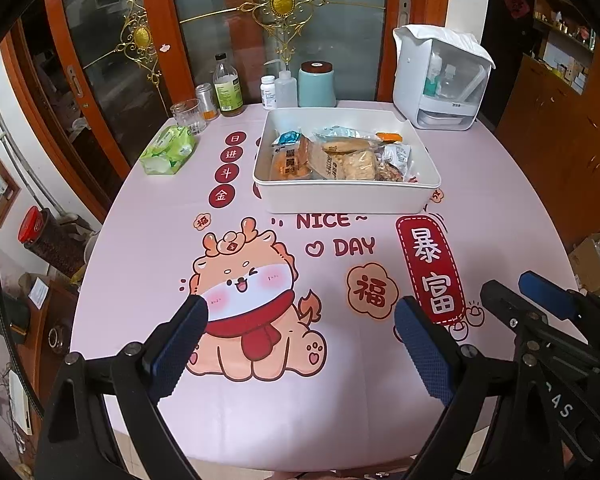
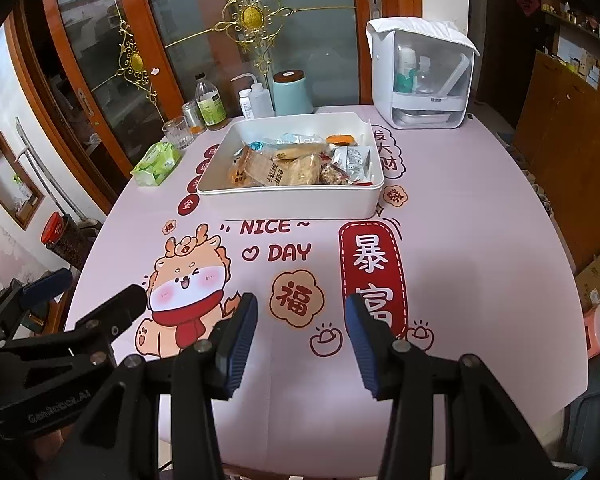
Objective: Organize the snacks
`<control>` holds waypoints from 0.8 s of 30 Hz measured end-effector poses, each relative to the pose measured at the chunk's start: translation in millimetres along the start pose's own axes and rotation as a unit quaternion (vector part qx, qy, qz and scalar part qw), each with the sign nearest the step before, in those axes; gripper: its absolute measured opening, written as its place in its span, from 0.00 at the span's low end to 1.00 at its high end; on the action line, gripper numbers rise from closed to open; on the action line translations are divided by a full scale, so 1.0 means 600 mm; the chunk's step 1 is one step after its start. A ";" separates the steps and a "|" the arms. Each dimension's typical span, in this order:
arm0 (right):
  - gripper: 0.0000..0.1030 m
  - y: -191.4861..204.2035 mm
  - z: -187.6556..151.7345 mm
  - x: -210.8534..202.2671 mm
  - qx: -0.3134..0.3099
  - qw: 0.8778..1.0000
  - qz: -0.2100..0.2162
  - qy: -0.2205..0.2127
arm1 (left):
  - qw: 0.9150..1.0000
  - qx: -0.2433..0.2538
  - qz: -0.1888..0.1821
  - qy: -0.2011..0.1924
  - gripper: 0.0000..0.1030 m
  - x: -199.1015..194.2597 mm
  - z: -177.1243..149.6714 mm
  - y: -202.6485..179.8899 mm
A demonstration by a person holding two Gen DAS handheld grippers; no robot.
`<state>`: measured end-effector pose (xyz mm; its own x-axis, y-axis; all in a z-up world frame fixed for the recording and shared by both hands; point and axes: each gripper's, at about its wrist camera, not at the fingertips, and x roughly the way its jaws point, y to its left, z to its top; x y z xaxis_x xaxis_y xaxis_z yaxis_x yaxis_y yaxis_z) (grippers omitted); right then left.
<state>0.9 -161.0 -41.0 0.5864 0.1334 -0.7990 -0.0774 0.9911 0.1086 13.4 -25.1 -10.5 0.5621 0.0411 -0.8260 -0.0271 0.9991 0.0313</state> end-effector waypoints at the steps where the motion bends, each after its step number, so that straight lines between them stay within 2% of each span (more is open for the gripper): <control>1: 0.45 0.002 0.001 -0.001 -0.001 1.000 -0.001 -0.001 | 1.000 -0.001 0.000 0.002 0.91 -0.001 -0.001 0.001; 24: 0.45 0.019 -0.001 -0.007 -0.002 1.000 0.011 -0.006 | 1.000 -0.007 -0.001 0.009 0.91 0.004 -0.006 0.013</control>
<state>-3.0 -150.4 -36.6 0.5946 0.1560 -0.7887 -0.0940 0.9878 0.1244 11.3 -17.2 -14.4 0.5471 0.0386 -0.8362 -0.0370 0.9991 0.0219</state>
